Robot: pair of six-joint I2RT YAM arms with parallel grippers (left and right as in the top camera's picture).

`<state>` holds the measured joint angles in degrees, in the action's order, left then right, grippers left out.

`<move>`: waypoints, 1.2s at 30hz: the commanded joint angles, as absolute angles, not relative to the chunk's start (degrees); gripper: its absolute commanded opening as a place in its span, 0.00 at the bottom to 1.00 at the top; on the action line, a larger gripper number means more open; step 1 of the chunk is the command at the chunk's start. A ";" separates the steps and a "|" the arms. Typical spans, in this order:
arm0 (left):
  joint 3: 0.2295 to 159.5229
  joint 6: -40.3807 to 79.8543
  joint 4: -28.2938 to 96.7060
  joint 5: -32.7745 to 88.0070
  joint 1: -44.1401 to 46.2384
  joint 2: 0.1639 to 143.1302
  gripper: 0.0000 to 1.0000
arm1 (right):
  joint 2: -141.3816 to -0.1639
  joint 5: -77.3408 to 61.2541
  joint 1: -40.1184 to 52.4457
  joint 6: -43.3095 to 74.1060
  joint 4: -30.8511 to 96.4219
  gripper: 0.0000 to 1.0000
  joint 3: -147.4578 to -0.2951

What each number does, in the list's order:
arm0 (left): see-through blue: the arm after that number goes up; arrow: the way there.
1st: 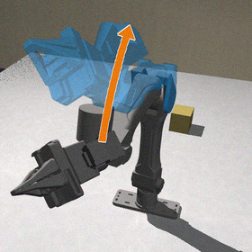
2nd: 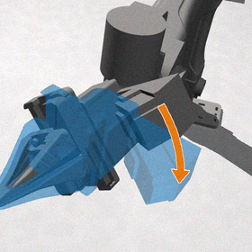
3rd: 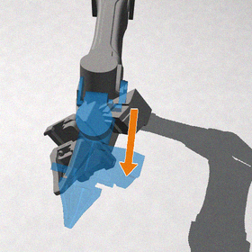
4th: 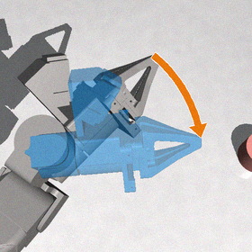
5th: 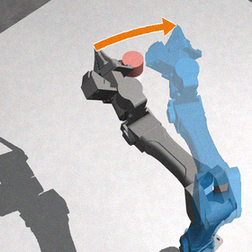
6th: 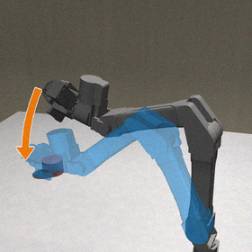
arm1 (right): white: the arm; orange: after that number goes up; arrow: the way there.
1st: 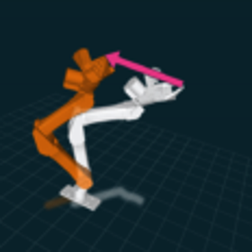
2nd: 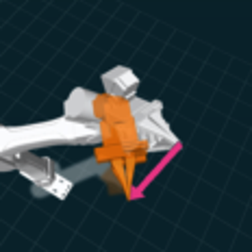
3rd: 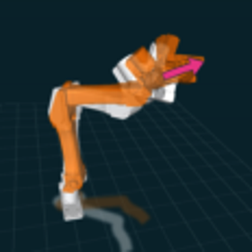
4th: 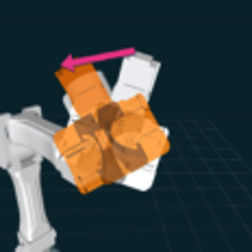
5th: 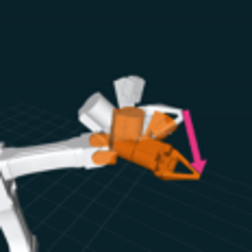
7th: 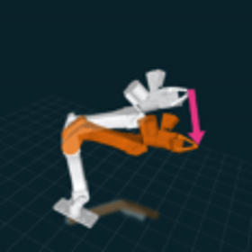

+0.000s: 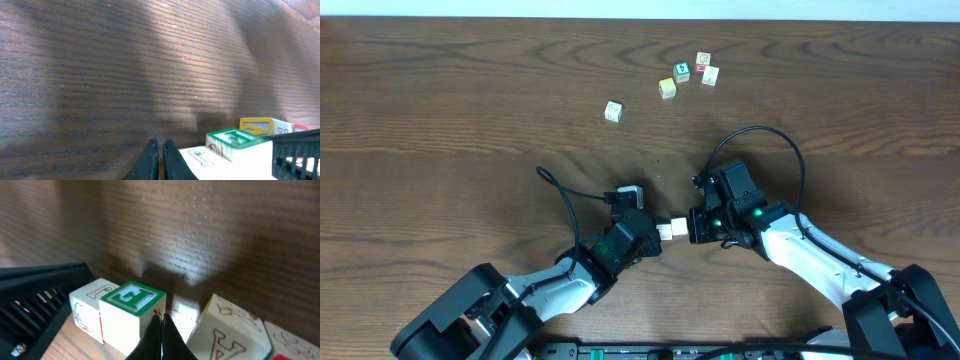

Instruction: Lift 5 blocks

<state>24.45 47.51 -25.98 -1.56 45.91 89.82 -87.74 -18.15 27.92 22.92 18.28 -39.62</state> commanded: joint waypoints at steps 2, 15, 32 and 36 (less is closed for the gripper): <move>24.88 46.06 -26.24 -1.08 45.54 90.35 0.07 | -88.20 -16.91 28.12 22.00 19.59 0.01 -40.84; 24.86 46.00 -23.22 -1.08 45.54 90.35 0.07 | -88.18 -14.85 28.12 21.32 22.59 0.01 -40.84; 24.86 45.87 -22.98 -1.08 45.54 90.35 0.08 | -88.18 -17.41 29.63 21.34 29.30 0.01 -40.84; 24.86 45.87 -22.85 -1.08 45.54 90.35 0.07 | -88.18 -16.53 31.83 23.77 31.40 0.01 -40.84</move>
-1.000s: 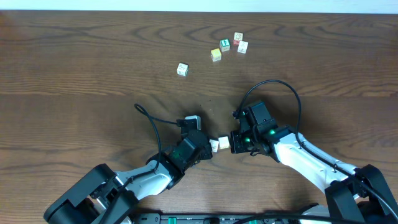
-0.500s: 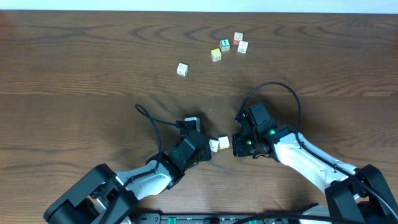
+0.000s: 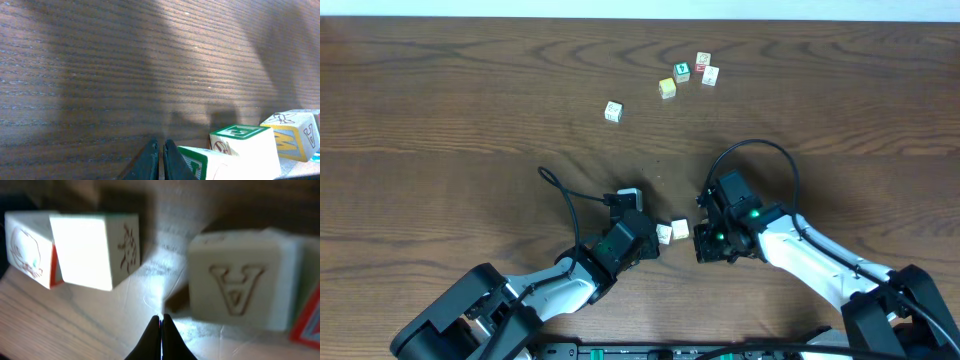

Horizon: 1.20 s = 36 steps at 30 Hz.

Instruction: Lift 5 blocks

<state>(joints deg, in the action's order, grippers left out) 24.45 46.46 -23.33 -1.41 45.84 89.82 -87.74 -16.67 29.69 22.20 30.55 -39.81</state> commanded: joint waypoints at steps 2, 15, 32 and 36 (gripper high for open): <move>24.86 45.87 -22.74 -1.08 45.54 90.35 0.08 | -88.16 -13.69 32.91 26.96 33.34 0.01 -40.84; 24.86 44.58 -20.40 -1.06 45.54 90.35 0.07 | -83.22 10.04 37.21 54.96 49.39 0.01 -40.84; 24.86 44.56 -20.40 -1.08 45.54 90.35 0.07 | -78.83 17.02 27.42 58.15 50.87 0.01 -40.75; 24.86 44.58 -20.45 -1.45 45.54 90.35 0.07 | -78.91 12.40 23.35 49.32 46.11 0.01 -40.77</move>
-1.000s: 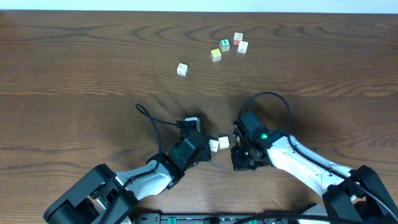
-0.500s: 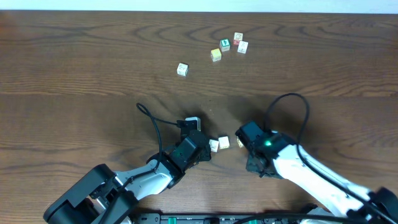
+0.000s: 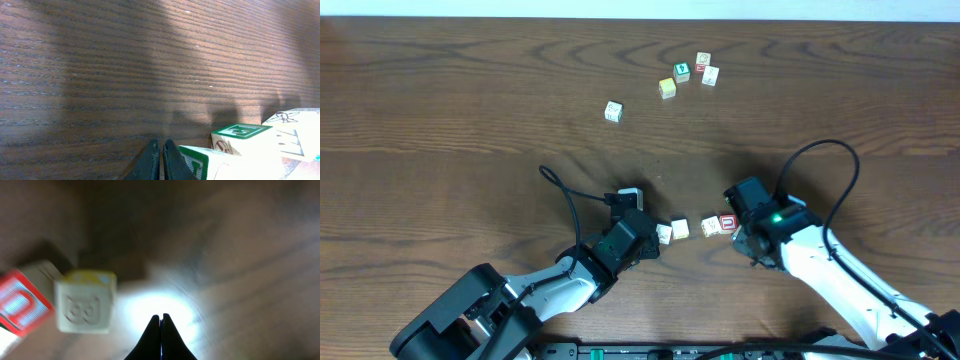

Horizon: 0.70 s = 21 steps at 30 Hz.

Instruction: Lift 5 blocks

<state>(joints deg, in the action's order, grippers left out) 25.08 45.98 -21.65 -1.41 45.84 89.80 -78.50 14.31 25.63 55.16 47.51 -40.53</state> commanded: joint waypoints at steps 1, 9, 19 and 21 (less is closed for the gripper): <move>24.86 44.58 -20.45 -1.76 45.54 90.35 0.08 | -79.07 11.16 22.48 48.03 45.32 0.01 -40.77; 24.86 44.58 -20.43 -2.02 45.54 90.35 0.07 | -80.71 3.81 18.76 45.10 43.09 0.01 -40.75; 24.86 44.56 -20.43 -2.15 45.54 90.35 0.07 | -81.06 3.11 18.72 40.53 39.99 0.01 -40.75; 24.86 44.56 -20.40 -2.15 45.54 90.35 0.07 | -81.43 3.09 18.72 38.76 38.68 0.02 -40.75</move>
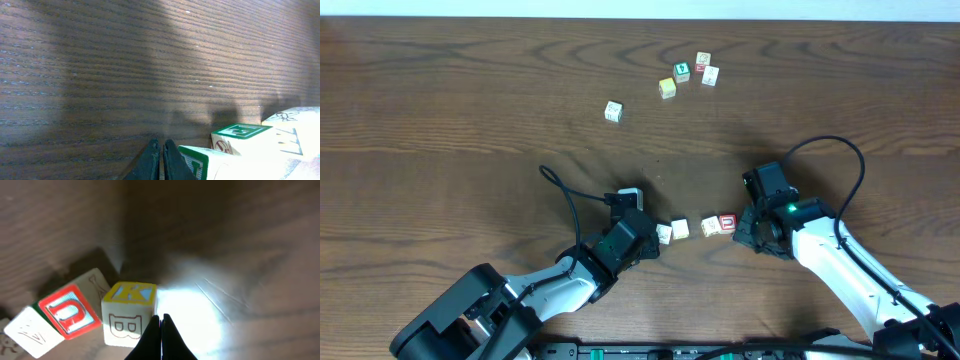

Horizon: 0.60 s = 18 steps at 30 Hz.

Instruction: Lift 5 blocks

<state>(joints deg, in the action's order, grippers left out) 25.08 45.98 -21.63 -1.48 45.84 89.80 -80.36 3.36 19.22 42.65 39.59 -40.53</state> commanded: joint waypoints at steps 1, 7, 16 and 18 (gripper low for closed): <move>24.86 44.56 -20.40 -2.15 45.54 90.35 0.07 | -81.73 3.09 18.74 38.17 38.09 0.02 -40.75; 24.86 44.56 -20.32 -2.15 45.54 90.35 0.08 | -84.88 3.11 18.72 35.86 34.83 0.02 -40.75; 24.86 44.51 -19.27 -2.17 45.54 90.35 0.07 | -87.61 4.45 18.68 33.58 32.69 0.01 -40.77; 24.86 44.51 -19.27 -2.20 45.54 90.35 0.07 | -87.61 5.48 18.65 33.82 32.69 0.01 -40.77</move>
<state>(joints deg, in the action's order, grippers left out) 25.26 45.98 -20.95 -1.50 45.84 89.67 -87.39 3.46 19.18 34.87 32.86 -40.53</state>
